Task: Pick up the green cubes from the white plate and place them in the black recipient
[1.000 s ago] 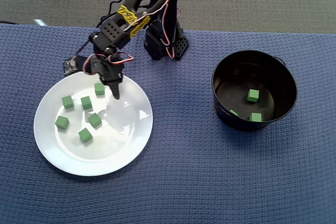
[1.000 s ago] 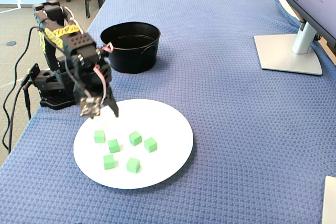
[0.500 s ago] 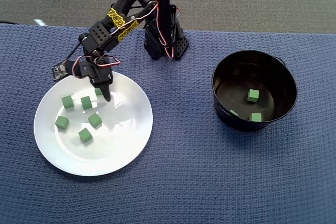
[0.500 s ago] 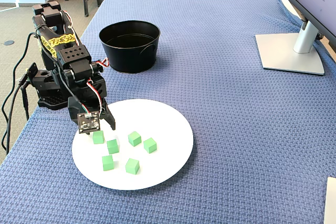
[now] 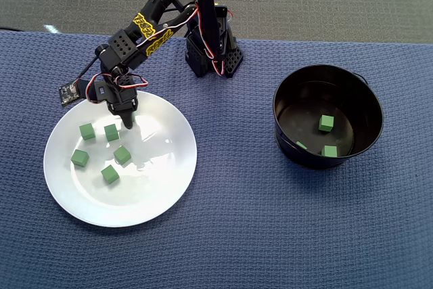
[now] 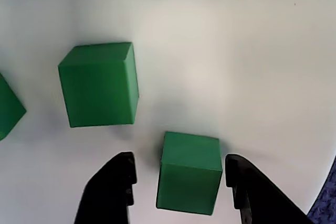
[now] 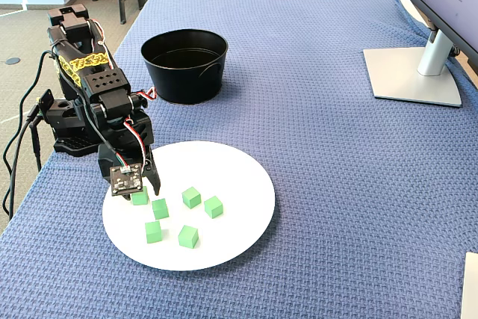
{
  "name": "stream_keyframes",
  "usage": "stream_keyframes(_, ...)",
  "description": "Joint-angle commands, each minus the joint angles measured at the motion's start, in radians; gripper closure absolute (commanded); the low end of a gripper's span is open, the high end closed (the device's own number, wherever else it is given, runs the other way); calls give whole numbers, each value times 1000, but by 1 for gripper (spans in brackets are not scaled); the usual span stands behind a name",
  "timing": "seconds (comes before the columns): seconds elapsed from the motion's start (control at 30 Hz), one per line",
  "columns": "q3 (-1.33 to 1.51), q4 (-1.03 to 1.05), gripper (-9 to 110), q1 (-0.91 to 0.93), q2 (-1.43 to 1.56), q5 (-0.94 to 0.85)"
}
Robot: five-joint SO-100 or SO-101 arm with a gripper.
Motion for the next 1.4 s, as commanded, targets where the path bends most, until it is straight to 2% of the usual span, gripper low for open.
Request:
stream_keyframes(0.0, -18, -46, 102, -12, 21, 52)
stream_keyframes(0.3, 20, -40, 102, -32, 66, 124)
stream_keyframes(0.4, 66, -5, 102, -83, 192, 235)
stream_keyframes(0.7, 9, 336, 102, -359, 577, 624)
stream_keyframes(0.83, -89, 459, 102, -532, 683, 850)
stream_keyframes(1.0, -187, 535, 102, -845, 736, 1085)
stream_keyframes(1.23, -170, 440, 102, -1316, 808, 1348)
stream_keyframes(1.37, -160, 341, 102, -1485, 724, 1425)
